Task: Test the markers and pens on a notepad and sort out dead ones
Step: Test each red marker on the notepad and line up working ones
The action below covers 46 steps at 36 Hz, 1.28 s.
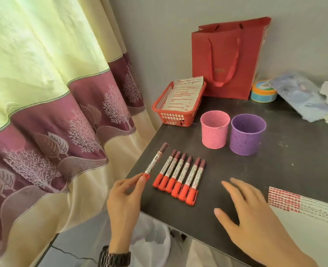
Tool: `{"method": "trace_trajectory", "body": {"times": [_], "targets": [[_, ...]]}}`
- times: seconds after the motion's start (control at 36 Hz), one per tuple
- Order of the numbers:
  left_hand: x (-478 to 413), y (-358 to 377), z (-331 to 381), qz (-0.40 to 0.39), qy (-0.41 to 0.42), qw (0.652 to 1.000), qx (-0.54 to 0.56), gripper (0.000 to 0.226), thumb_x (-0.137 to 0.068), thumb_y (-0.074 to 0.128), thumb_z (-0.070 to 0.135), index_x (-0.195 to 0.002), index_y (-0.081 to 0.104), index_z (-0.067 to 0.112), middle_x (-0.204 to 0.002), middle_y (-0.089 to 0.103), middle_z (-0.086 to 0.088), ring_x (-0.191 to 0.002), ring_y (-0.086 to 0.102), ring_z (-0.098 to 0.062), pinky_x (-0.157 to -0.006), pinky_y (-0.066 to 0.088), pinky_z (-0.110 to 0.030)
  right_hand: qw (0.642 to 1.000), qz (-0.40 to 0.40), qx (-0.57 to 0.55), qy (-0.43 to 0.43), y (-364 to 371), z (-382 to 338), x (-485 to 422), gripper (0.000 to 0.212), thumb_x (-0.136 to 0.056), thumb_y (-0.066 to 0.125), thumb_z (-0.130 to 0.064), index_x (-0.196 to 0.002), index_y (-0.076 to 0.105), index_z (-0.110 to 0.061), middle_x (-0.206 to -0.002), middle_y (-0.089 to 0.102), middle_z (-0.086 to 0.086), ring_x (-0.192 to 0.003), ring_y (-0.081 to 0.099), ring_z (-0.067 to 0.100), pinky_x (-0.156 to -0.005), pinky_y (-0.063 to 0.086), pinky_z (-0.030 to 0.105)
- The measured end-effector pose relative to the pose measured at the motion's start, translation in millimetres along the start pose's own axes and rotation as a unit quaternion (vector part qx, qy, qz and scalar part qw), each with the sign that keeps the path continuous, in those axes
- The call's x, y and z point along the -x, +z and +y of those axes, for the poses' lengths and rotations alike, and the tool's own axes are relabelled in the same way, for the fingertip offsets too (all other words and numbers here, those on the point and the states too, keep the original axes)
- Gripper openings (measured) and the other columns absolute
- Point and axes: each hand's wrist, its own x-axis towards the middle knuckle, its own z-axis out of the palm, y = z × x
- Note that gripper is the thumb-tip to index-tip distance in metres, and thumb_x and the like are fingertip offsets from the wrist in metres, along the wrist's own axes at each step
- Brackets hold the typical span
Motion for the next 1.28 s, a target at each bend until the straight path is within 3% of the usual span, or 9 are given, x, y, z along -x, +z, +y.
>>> {"method": "trace_trajectory", "body": {"times": [0.11,0.28,0.44,0.56,0.67,0.81,0.94,1.17,1.28], "targets": [[-17,14,-12,0.033,-0.005,0.998,-0.057,0.013,-0.087,0.067,0.054,-0.094,0.077,0.048,-0.091,0.066,0.01,-0.085,0.058,0.003,-0.071,0.042,-0.021,0.999,-0.02,0.039,0.002,25,0,-12,0.084,-0.093,0.03,-0.074,-0.161,0.002,-0.032,-0.169,-0.006,-0.007,-0.156,-0.005,0.016,-0.123,0.013,0.033],[-27,31,-15,0.037,-0.001,0.983,-0.178,0.025,-0.091,0.058,0.06,-0.103,0.076,0.046,-0.1,0.068,0.012,-0.099,0.056,-0.017,-0.084,0.051,-0.047,0.992,-0.022,0.12,-0.013,53,7,-18,0.089,-0.09,0.006,-0.078,-0.161,-0.01,-0.028,-0.169,-0.018,0.002,-0.148,-0.027,0.018,-0.115,-0.015,0.037],[-26,37,-10,0.025,-0.011,0.98,-0.198,0.025,-0.09,0.055,0.062,-0.101,0.074,0.051,-0.1,0.067,0.018,-0.107,0.055,-0.017,-0.099,0.04,-0.047,0.992,-0.014,0.12,-0.017,56,8,-18,0.095,-0.08,-0.013,-0.077,-0.161,-0.008,-0.027,-0.169,-0.015,0.002,-0.144,-0.027,0.016,-0.116,-0.014,0.037],[-26,37,-10,0.016,-0.009,0.982,-0.187,0.021,-0.088,0.057,0.06,-0.096,0.074,0.05,-0.089,0.068,0.021,-0.103,0.058,-0.015,-0.098,0.043,-0.049,0.993,-0.008,0.114,-0.012,55,7,-18,0.095,-0.082,-0.009,-0.076,-0.161,0.0,-0.025,-0.169,-0.008,0.003,-0.145,-0.022,0.017,-0.117,-0.01,0.038],[-26,36,-11,0.01,-0.007,0.983,-0.186,0.016,-0.088,0.058,0.058,-0.092,0.073,0.052,-0.083,0.068,0.021,-0.101,0.059,-0.013,-0.099,0.042,-0.048,0.993,-0.013,0.116,-0.01,56,8,-17,0.092,-0.082,-0.01,-0.075,-0.161,-0.008,-0.027,-0.168,-0.017,0.002,-0.143,-0.031,0.016,-0.115,-0.017,0.036],[-25,35,-11,0.003,-0.009,0.981,-0.192,0.018,-0.091,0.055,0.052,-0.096,0.072,0.051,-0.086,0.068,0.019,-0.103,0.057,-0.018,-0.101,0.039,-0.049,0.994,-0.017,0.103,-0.019,53,6,-15,0.099,-0.075,-0.028,-0.074,-0.16,-0.013,-0.025,-0.168,-0.02,0.002,-0.152,-0.023,0.019,-0.118,-0.015,0.037],[-23,34,-10,-0.003,-0.006,0.979,-0.204,0.021,-0.093,0.053,0.048,-0.102,0.072,0.049,-0.088,0.069,0.015,-0.104,0.057,-0.018,-0.103,0.037,-0.05,0.996,-0.012,0.088,-0.022,52,5,-14,0.101,-0.073,-0.028,-0.074,-0.16,-0.012,-0.025,-0.168,-0.02,0.002,-0.153,-0.022,0.019,-0.118,-0.015,0.037],[-23,32,-8,-0.02,-0.002,0.98,-0.198,0.018,-0.093,0.055,0.049,-0.1,0.071,0.052,-0.085,0.068,0.019,-0.104,0.057,-0.017,-0.103,0.037,-0.05,0.995,-0.003,0.094,-0.019,60,9,-17,0.089,-0.086,-0.002,-0.075,-0.161,-0.008,-0.027,-0.169,-0.016,0.002,-0.145,-0.029,0.017,-0.115,-0.019,0.037],[-19,30,-2,-0.038,-0.005,0.979,-0.202,0.022,-0.092,0.055,0.048,-0.108,0.07,0.048,-0.094,0.068,0.016,-0.11,0.056,-0.021,-0.104,0.036,-0.052,0.996,-0.005,0.089,-0.022,60,10,-17,0.09,-0.084,-0.004,-0.076,-0.16,-0.011,-0.027,-0.168,-0.019,0.001,-0.146,-0.03,0.016,-0.114,-0.021,0.036]]}}
